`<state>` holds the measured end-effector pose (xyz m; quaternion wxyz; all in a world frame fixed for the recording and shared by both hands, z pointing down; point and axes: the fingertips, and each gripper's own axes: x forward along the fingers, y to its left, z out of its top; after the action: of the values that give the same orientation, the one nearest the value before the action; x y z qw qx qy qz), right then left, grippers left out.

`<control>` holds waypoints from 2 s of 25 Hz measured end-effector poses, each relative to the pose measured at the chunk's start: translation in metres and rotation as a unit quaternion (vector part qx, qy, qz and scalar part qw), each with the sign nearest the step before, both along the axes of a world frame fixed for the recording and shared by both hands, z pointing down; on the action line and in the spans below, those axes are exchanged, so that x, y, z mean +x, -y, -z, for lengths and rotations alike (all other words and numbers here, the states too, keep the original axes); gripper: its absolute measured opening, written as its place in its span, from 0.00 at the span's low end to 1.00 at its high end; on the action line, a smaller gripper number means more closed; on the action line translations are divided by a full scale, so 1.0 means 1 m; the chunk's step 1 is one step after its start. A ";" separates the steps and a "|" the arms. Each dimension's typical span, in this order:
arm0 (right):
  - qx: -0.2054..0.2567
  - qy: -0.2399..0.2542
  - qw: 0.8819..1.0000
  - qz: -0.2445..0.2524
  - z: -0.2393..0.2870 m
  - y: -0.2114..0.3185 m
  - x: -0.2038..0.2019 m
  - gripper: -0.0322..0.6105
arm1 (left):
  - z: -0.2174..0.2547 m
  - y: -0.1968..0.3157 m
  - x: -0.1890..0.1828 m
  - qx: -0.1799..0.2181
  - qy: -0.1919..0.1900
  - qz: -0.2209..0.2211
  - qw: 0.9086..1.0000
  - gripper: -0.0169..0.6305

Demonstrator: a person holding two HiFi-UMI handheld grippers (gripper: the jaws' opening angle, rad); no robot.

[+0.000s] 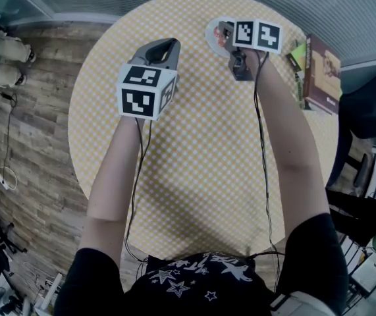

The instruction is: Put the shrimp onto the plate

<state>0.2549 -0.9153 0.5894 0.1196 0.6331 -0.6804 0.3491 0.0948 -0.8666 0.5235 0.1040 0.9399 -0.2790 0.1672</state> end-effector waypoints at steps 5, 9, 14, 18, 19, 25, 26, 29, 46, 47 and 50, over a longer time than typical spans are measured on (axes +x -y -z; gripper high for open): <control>0.005 0.003 1.000 -0.004 0.015 -0.011 0.003 0.16 | 0.010 -0.006 -0.002 0.003 0.002 0.000 1.000 0.04; 0.019 -0.002 1.000 0.007 0.042 -0.024 0.001 0.16 | 0.027 -0.020 -0.006 0.010 -0.002 -0.004 1.000 0.04; 0.035 -0.003 0.999 0.011 0.077 -0.048 -0.003 0.16 | 0.050 -0.047 -0.013 0.021 0.002 -0.007 1.000 0.04; 0.059 0.017 0.998 0.012 0.103 -0.078 -0.011 0.16 | 0.075 -0.072 -0.018 0.037 0.006 -0.004 0.999 0.04; 0.067 0.030 0.997 0.010 0.108 -0.088 -0.015 0.16 | 0.080 -0.080 -0.021 0.040 0.005 -0.004 0.999 0.04; 0.100 0.087 0.991 0.010 0.124 -0.161 -0.044 0.16 | 0.103 -0.149 -0.038 0.063 0.001 -0.010 0.998 0.04; 0.110 0.094 0.989 0.013 0.131 -0.175 -0.051 0.16 | 0.107 -0.160 -0.042 0.064 0.000 -0.009 0.998 0.04; 0.140 0.108 0.984 0.026 0.153 -0.216 -0.067 0.16 | 0.123 -0.188 -0.051 0.071 -0.006 -0.003 0.997 0.04; 0.214 0.194 0.946 0.149 0.214 -0.404 -0.111 0.13 | 0.193 -0.349 -0.053 0.116 -0.045 0.039 0.991 0.04; 0.213 0.194 0.945 0.156 0.212 -0.413 -0.115 0.13 | 0.191 -0.357 -0.055 0.115 -0.043 0.040 0.992 0.04; 0.214 0.184 0.945 0.166 0.209 -0.435 -0.123 0.13 | 0.183 -0.378 -0.064 0.101 -0.041 0.042 0.993 0.04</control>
<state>0.1320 -0.4803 0.3800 -0.0897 0.4464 -0.8451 0.2803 0.0313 -0.4884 0.3405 0.0271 0.9393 -0.3286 0.0947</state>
